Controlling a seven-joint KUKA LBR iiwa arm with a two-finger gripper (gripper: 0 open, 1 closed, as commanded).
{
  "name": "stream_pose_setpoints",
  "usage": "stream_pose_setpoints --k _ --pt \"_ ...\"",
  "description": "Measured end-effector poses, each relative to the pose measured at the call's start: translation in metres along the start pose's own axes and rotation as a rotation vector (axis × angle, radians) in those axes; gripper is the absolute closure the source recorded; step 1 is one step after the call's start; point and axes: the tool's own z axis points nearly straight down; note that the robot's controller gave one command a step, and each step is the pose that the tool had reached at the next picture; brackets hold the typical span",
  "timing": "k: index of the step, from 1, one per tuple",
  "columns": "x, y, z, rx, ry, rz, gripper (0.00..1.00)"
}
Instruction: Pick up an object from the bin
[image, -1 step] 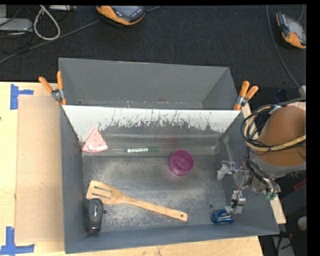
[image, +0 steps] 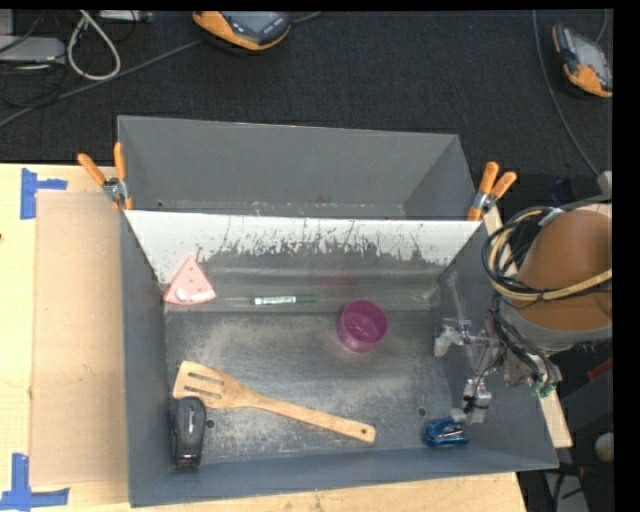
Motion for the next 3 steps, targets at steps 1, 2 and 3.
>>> stream_pose_setpoints --k 1,2,3 --pt "0.016 -0.017 0.047 -0.001 -0.001 0.185 0.0" --pt "0.029 -0.016 -0.007 0.0 0.0 0.064 0.0" --pt "0.037 -0.001 0.035 -0.006 0.017 0.052 0.0"
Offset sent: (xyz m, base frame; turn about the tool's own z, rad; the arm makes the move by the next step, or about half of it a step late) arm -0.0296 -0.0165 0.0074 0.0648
